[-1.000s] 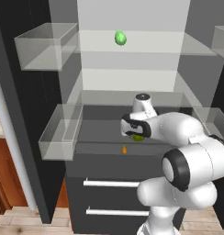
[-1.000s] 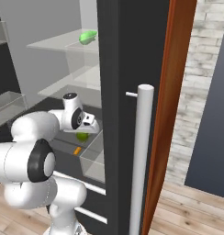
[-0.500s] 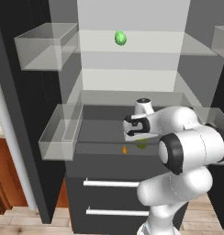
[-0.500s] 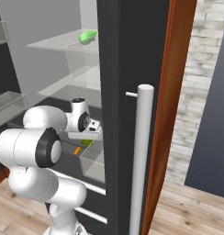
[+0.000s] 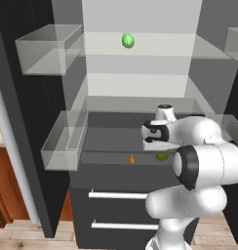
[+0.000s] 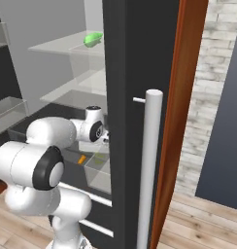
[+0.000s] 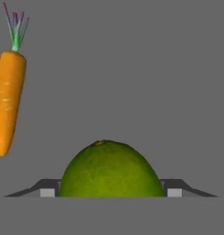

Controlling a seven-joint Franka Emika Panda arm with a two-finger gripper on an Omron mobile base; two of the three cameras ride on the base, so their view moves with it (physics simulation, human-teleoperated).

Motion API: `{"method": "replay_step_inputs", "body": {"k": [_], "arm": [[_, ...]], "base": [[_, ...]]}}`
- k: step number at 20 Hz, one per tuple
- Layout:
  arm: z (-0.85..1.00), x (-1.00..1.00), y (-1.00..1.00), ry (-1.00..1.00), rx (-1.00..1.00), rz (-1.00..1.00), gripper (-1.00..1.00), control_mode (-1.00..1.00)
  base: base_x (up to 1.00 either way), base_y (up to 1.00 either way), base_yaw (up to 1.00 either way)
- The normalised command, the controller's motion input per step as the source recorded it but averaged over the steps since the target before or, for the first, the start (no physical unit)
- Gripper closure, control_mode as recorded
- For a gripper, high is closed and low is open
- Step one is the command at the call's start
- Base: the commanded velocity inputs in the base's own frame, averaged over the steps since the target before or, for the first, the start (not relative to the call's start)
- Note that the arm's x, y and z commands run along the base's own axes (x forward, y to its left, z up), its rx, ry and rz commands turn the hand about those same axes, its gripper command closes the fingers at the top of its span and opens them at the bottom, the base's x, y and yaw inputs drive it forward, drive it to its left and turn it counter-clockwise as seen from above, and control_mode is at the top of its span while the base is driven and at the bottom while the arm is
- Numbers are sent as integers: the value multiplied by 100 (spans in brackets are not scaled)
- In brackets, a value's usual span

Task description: Place the carrot and lime inside the fridge drawer. Close the drawer after placing the vegetables.

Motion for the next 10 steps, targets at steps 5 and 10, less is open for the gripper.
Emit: {"method": "replay_step_inputs", "body": {"k": [5,10], "arm": [[-7,-45,-26,4,1,0,100,-100],[-3,3,-5,12,0,0,100,-100]], "base": [[0,0,0],[0,0,0]]}}
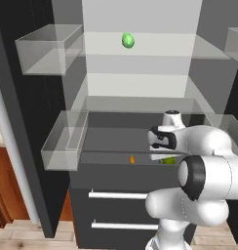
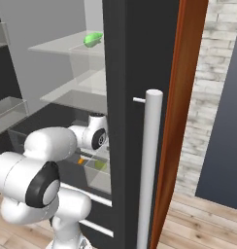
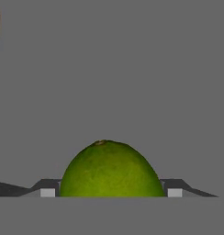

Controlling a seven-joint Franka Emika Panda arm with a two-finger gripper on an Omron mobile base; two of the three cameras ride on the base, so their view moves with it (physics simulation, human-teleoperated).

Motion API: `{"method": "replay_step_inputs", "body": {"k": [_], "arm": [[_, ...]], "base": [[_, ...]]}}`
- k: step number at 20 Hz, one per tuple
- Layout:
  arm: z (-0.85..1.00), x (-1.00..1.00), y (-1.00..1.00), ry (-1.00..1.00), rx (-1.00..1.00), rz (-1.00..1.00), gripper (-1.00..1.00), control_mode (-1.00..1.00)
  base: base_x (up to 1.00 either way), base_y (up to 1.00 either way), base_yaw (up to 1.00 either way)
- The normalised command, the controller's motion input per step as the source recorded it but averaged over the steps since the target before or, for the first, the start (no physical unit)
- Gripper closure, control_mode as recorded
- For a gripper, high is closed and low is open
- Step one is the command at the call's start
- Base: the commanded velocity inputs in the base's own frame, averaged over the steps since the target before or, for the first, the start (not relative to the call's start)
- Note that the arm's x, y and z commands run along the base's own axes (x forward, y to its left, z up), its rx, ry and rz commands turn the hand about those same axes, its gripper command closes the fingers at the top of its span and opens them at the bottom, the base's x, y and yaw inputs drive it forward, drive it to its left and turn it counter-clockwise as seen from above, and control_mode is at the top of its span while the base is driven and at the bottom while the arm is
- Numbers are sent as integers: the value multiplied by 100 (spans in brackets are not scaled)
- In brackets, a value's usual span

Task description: Place the carrot and lime inside the fridge drawer. Close the drawer after placing the vegetables.

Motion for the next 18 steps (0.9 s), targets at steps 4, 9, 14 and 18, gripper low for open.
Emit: {"method": "replay_step_inputs", "body": {"k": [4,9,14,18], "arm": [[-1,62,0,16,0,0,100,-100],[-13,17,0,9,0,0,100,-100],[-10,-14,0,1,0,0,-100,-100],[10,0,0,0,0,0,-100,-100]], "base": [[0,0,0],[0,0,0],[0,0,0],[0,0,0]]}}
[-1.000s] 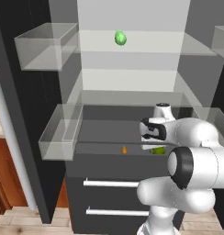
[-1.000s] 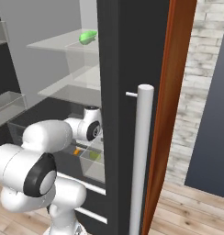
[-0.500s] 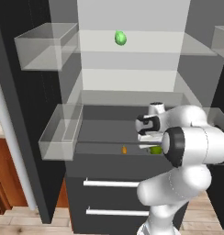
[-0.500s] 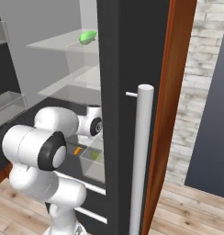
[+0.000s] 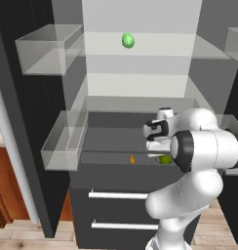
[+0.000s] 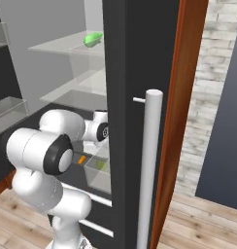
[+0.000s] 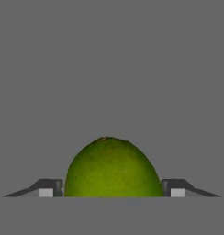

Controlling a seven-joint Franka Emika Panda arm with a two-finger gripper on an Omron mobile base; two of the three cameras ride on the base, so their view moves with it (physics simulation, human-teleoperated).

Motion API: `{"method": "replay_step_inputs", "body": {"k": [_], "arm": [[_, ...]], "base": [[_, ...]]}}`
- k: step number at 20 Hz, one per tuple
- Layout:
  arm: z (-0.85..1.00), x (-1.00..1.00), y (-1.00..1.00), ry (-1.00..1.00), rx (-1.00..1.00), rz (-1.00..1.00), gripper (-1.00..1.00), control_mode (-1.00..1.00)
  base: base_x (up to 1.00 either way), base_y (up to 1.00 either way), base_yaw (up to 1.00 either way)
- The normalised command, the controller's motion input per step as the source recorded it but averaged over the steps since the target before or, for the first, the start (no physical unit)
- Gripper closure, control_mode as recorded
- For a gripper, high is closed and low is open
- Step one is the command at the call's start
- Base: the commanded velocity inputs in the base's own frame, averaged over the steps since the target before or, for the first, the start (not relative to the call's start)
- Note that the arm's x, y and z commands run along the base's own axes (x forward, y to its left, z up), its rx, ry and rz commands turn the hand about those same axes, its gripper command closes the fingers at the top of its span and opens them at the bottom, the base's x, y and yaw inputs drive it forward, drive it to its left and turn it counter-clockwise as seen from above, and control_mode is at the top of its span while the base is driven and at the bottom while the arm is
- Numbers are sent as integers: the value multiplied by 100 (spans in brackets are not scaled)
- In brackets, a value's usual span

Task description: Place the carrot and lime inside the fridge drawer. Close the drawer after placing the vegetables.

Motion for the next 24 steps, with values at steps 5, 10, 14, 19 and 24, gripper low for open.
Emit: {"method": "replay_step_inputs", "body": {"k": [5,10,14,19,24], "arm": [[52,0,0,-3,0,0,-100,-100],[94,-2,32,-14,0,0,-100,-100],[100,-36,64,-22,-1,0,-100,-100],[83,-71,88,-19,-13,5,-100,-100],[24,-75,86,-12,-16,9,-100,-100]], "base": [[0,0,0],[0,0,0],[0,0,0],[0,0,0],[0,0,0]]}}
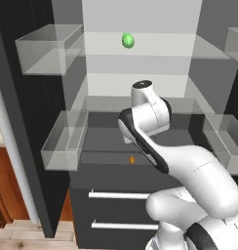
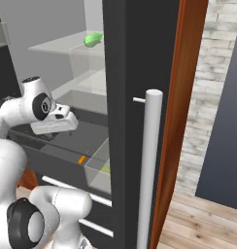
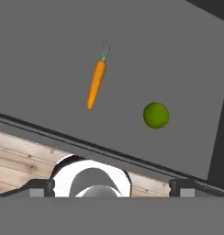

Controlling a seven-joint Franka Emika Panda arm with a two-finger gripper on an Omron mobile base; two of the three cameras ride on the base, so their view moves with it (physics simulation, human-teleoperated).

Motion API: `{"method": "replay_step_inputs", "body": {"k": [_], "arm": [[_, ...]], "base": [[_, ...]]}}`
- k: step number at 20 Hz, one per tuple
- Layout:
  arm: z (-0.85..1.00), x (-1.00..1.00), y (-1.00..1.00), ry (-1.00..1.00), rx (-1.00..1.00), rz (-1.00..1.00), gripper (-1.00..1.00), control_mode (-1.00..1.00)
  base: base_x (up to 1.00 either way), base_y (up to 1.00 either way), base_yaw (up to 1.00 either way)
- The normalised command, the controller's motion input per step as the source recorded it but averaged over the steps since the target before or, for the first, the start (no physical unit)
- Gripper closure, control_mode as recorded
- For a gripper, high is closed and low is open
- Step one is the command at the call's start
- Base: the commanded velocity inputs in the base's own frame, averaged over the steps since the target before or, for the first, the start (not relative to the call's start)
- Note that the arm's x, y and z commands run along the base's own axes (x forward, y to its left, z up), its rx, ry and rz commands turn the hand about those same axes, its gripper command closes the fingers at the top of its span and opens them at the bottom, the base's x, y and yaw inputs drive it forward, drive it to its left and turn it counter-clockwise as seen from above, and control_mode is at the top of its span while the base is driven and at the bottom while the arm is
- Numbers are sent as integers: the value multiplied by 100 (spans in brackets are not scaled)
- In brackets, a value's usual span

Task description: Place the carrot and lime inside the fridge drawer. Close the drawer after placing the vegetables.

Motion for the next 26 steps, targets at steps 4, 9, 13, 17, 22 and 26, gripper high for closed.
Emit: {"method": "replay_step_inputs", "body": {"k": [4,9,13,17,22,26], "arm": [[-23,-59,97,0,-19,14,-100,-100],[-49,-34,54,0,-13,20,-100,-100],[-70,-1,21,1,-11,22,-100,-100],[-83,19,8,3,-9,24,-100,-100],[-60,52,-1,0,-2,23,-100,-100],[-14,83,-8,0,0,20,-100,-100]], "base": [[0,0,0],[0,0,0],[0,0,0],[0,0,0],[0,0,0],[0,0,0]]}}
